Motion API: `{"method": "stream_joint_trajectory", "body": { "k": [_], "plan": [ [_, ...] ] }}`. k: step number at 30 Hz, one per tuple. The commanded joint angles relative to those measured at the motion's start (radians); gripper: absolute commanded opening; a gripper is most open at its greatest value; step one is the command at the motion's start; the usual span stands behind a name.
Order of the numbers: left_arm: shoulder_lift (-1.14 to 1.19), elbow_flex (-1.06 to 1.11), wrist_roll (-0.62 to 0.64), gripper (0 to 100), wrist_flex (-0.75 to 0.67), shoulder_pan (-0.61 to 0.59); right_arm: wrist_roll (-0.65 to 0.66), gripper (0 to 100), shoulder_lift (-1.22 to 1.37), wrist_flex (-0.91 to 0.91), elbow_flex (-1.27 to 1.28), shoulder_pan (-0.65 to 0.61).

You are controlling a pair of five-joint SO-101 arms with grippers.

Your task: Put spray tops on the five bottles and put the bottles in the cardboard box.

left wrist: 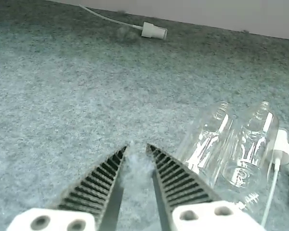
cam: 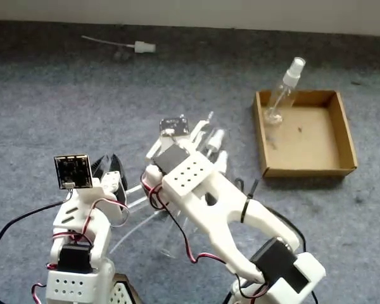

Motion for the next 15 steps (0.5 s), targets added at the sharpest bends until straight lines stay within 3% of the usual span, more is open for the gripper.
{"method": "stream_joint_trajectory", "body": {
  "k": [1, 10, 15],
  "plan": [
    [-0.004, -0.056, -0.009, 1, 0.0, -0.012, -0.091, 31.5, -0.008, -0.137, 0.085, 0.001],
    [-0.004, -0.054, -0.009, 1, 0.0, -0.01, -0.129, 31.1, -0.008, -0.188, 0.242, -0.002],
    [-0.004, -0.054, -0.009, 1, 0.0, -0.01, -0.124, 14.7, -0.013, -0.196, 0.246, 0.013]
  ]
}}
